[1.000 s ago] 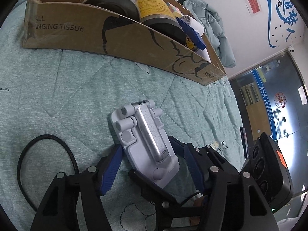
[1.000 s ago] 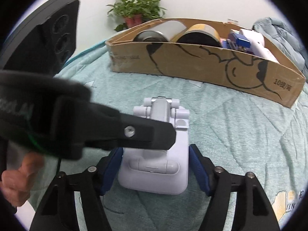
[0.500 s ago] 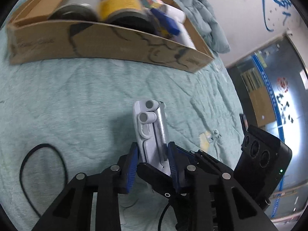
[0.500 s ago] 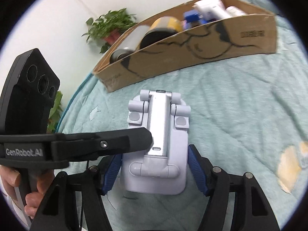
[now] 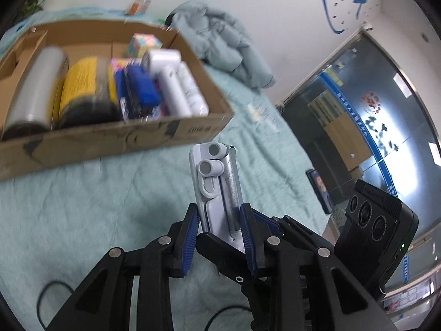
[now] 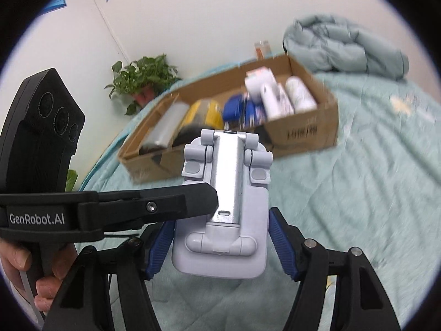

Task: Organize rigid objects
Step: 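Lift the phone stand with both grippers and lower it into the box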

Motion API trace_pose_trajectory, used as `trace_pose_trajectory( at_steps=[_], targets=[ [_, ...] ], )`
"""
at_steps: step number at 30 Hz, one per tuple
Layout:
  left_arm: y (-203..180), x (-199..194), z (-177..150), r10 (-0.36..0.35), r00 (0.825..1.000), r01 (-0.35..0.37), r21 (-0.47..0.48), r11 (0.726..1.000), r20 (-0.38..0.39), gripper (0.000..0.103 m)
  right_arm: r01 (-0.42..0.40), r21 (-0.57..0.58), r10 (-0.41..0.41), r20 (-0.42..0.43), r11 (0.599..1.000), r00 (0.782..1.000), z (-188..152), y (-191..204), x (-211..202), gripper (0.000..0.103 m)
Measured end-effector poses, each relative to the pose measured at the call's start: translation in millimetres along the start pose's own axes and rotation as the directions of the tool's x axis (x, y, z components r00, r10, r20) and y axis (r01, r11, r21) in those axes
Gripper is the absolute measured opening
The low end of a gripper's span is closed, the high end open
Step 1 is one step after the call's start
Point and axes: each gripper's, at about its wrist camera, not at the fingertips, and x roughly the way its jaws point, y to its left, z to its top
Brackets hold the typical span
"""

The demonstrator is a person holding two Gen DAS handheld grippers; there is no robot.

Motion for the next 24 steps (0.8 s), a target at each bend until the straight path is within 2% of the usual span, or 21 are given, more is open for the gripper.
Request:
trace_pose_trajectory(
  at_steps=[5, 10, 24],
  targets=[
    [3, -12, 17, -0.02, 0.998, 0.02, 0.001, 1.0, 0.054, 0.027, 0.01, -0.045, -0.008, 0.036, 0.999, 0.999, 15, 5, 1, 0.066],
    [5, -18, 28, -0.001, 0.995, 0.0, 0.004, 1.0, 0.1, 0.027, 0.0, -0.062, 0.004, 0.065, 0.998, 0.998, 26, 8, 6, 0.066],
    [17, -28, 67, 0.013, 0.987, -0.005, -0.045, 0.999, 0.162, 0.026, -0.031, -0.124, 0.039, 0.059, 0.992, 0.998, 65, 9, 19, 0.066]
  ],
)
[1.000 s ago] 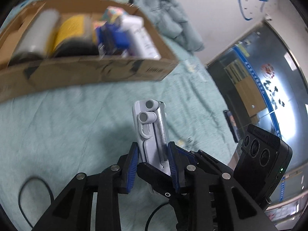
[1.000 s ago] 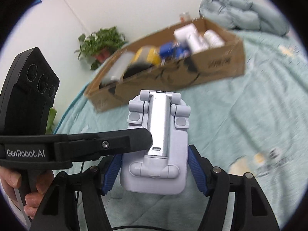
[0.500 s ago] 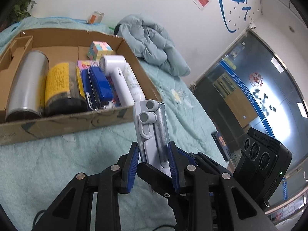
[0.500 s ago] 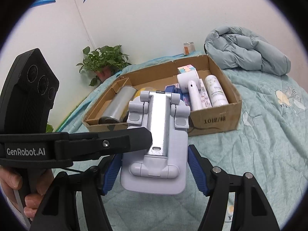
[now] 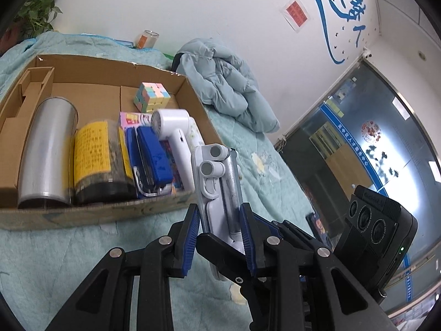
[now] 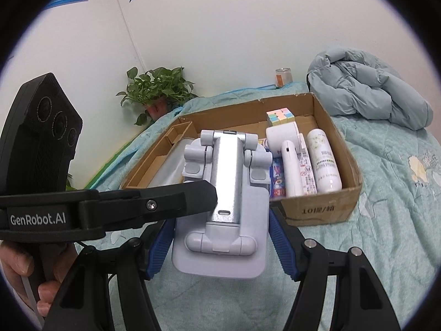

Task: Organize rigid objects
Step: 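Lift the phone stand with both grippers and lower it into the box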

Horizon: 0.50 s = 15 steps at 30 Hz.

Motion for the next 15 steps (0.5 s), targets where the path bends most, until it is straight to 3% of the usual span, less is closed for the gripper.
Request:
trace_pose_trajectory(
  at_steps=[9, 13, 15],
  targets=[
    [24, 34, 59, -0.018, 0.999, 0.015, -0.077, 0.997, -0.043, 0.022, -0.036, 0.033, 0.038, -0.074, 0.999, 0.996, 44, -29, 38, 0.066],
    [43, 59, 80, 0.014, 0.997, -0.022, -0.105, 0.994, -0.078, 0.022, -0.064, 0.068, 0.072, -0.122, 0.996, 0.99, 58, -46, 67, 0.066],
    [53, 71, 89, 0.055, 0.993, -0.065, -0.098, 0.993, -0.101, 0.024, -0.031, 0.06, 0.039, -0.134, 0.998, 0.99, 61, -51, 79, 0.067]
  ],
)
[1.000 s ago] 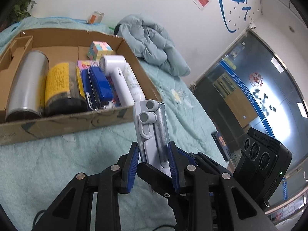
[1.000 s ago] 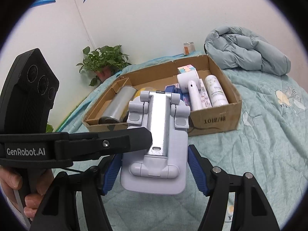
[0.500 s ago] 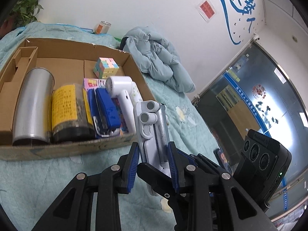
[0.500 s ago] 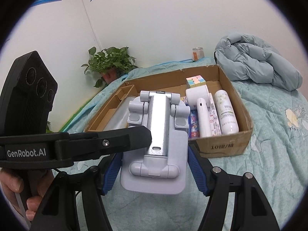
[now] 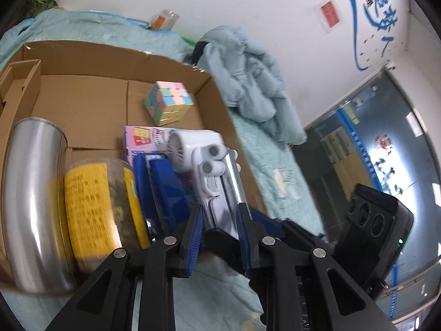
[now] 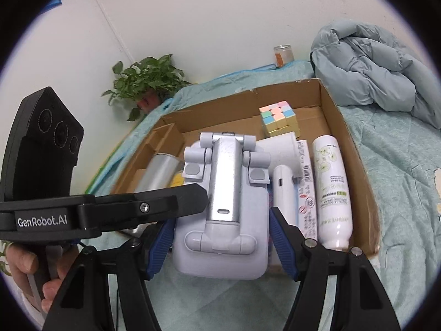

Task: Organize rigid objects
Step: 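Lift the phone stand with both grippers and lower it into the box, then open both grippers and withdraw from the phone stand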

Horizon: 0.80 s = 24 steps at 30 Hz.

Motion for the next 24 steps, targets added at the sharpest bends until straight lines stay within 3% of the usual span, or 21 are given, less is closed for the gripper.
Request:
trace_pose_trajectory(
  at_steps=[1, 2, 3, 4, 7, 9, 10, 11, 12, 13, 16, 17, 21, 24],
  targets=[
    [3, 2, 2, 0.023, 1.0, -0.023, 0.002, 1.0, 0.001, 0.028, 0.033, 0.0, -0.033, -0.011, 0.999, 0.999, 0, -1, 3, 0.067],
    [5, 0, 3, 0.07, 0.997, -0.07, 0.002, 0.998, 0.014, 0.044, 0.07, -0.005, -0.07, 0.0, 0.998, 0.998, -1, -1, 3, 0.07],
    [7, -5, 2, 0.097, 0.994, -0.097, 0.001, 0.995, 0.043, 0.067, 0.088, -0.012, -0.088, 0.016, 0.996, 0.996, -5, -1, -1, 0.075],
    [9, -15, -1, 0.121, 0.987, -0.122, 0.001, 0.993, 0.109, 0.083, 0.094, -0.017, -0.094, 0.029, 0.995, 0.995, -8, 0, -5, 0.086],
    [5, -40, -19, 0.219, 0.941, -0.243, 0.064, 0.968, 0.258, 0.094, 0.185, -0.07, -0.177, 0.1, 0.98, 0.979, -22, 9, -25, 0.088],
    [-1, -53, -37, 0.338, 0.876, -0.394, 0.107, 0.913, 0.344, 0.102, 0.248, -0.097, -0.233, 0.141, 0.964, 0.962, -31, 15, -34, 0.091],
    [-2, -58, -44, 0.381, 0.843, -0.45, 0.108, 0.887, 0.38, 0.102, 0.275, -0.098, -0.259, 0.154, 0.956, 0.954, -35, 17, -37, 0.092],
    [-4, -64, -56, 0.44, 0.791, -0.527, 0.108, 0.843, 0.424, 0.102, 0.292, -0.099, -0.274, 0.16, 0.951, 0.948, -39, 20, -38, 0.092],
    [-5, -66, -63, 0.469, 0.764, -0.564, 0.109, 0.818, 0.443, 0.102, 0.305, -0.101, -0.286, 0.167, 0.947, 0.944, -43, 22, -40, 0.092],
    [-5, -70, -73, 0.506, 0.725, -0.614, 0.106, 0.782, 0.467, 0.102, 0.32, -0.103, -0.3, 0.174, 0.942, 0.938, -48, 23, -41, 0.092],
    [-2, -81, -93, 0.56, 0.661, -0.672, 0.063, 0.738, 0.499, 0.102, 0.369, -0.101, -0.347, 0.186, 0.924, 0.919, -58, 26, -41, 0.092],
    [0, -84, -101, 0.569, 0.648, -0.678, 0.044, 0.734, 0.506, 0.102, 0.373, -0.094, -0.353, 0.182, 0.923, 0.918, -61, 25, -41, 0.092],
    [0, -93, -130, 0.581, 0.631, -0.681, 0.007, 0.732, 0.513, 0.102, 0.377, -0.086, -0.359, 0.169, 0.922, 0.918, -72, 28, -48, 0.092],
    [-5, -97, -150, 0.575, 0.63, -0.677, 0.005, 0.736, 0.522, 0.102, 0.403, -0.104, -0.383, 0.169, 0.909, 0.908, -81, 31, -52, 0.092]
  ],
)
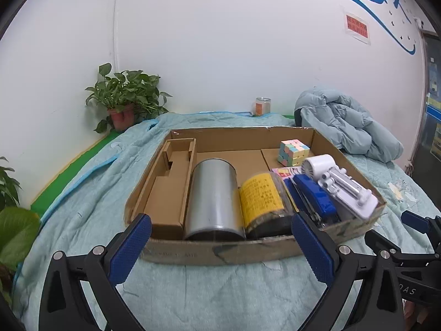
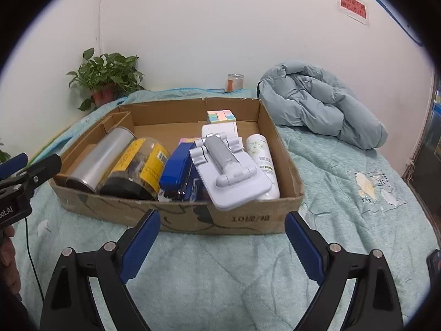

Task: Organize rigid objects

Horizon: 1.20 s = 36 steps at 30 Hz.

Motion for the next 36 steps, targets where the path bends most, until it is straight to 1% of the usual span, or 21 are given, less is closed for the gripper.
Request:
trace_pose_trajectory(
  at_steps=[4, 9, 15, 18, 23, 26, 32, 36],
  targets=[
    [-5, -11, -8, -0.003, 1.0, 0.003, -0.009, 1.0, -0.002, 0.102, 0.012, -0.01, -0.012, -0.015, 1.0, 1.0, -4, 1, -9, 0.092],
    [-10, -19, -11, -0.015, 1.0, 0.015, 0.0, 1.0, -0.004, 0.102, 0.02, -0.048, -0.02, 0.002, 0.999, 1.0, -7, 9, -20, 0.092],
    [-9, -29, -10, -0.034, 0.999, 0.034, -0.006, 0.999, -0.008, 0.102, 0.018, -0.037, -0.018, 0.002, 0.999, 1.0, -8, 14, -28, 0.092],
    [-10, -30, -10, -0.047, 0.999, 0.047, 0.003, 0.999, -0.025, 0.102, 0.022, -0.033, -0.022, 0.012, 0.999, 1.0, -7, 16, -35, 0.092],
    [-11, -32, -11, -0.062, 0.998, 0.062, -0.008, 0.998, -0.033, 0.102, 0.03, -0.025, -0.029, 0.025, 0.999, 0.999, -7, 16, -42, 0.092],
    [-9, -32, -13, -0.075, 0.996, 0.075, -0.019, 0.997, -0.051, 0.102, 0.026, -0.031, -0.025, 0.028, 0.999, 0.999, -7, 17, -43, 0.092],
    [-4, -32, -16, -0.061, 0.996, 0.06, -0.02, 0.998, -0.059, 0.102, 0.011, -0.029, -0.01, 0.027, 1.0, 1.0, -9, 23, -45, 0.092],
    [-2, -33, -17, -0.063, 0.996, 0.062, -0.012, 0.998, -0.056, 0.102, 0.017, -0.03, -0.016, 0.025, 0.999, 1.0, -9, 24, -45, 0.092]
  ],
)
